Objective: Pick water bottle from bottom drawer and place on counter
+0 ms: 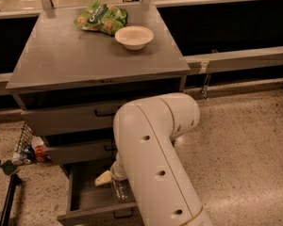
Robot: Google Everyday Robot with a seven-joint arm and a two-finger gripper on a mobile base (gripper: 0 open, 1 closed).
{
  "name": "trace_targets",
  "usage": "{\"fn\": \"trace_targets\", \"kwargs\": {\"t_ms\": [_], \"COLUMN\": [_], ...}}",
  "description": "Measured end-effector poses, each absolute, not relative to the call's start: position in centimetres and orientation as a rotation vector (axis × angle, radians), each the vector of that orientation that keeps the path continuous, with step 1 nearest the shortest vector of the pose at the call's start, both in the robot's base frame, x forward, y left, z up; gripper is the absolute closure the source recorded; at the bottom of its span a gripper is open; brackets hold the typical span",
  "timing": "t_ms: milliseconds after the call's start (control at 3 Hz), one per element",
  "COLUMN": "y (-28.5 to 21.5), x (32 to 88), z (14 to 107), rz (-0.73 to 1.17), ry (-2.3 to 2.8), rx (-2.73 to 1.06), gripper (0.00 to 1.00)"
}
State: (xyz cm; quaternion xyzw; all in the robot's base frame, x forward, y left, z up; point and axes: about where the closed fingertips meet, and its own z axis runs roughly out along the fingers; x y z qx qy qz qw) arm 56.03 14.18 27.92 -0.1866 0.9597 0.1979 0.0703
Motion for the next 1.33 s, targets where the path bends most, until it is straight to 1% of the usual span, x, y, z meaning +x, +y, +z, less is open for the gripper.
{"fn": "trace_targets", "kwargs": {"t_ms": [333,1000,1333], "y": [14.3,16.0,16.4], "x": [56.3,58.4,58.5], "z": [26.5,21.3,18.8], "rz": [0.544,0.328,0.280], "ry": [2.917,2.956,2.940], "rx": [-0.554,-0.607,-0.670], "gripper": [0.00,0.00,0.00]}}
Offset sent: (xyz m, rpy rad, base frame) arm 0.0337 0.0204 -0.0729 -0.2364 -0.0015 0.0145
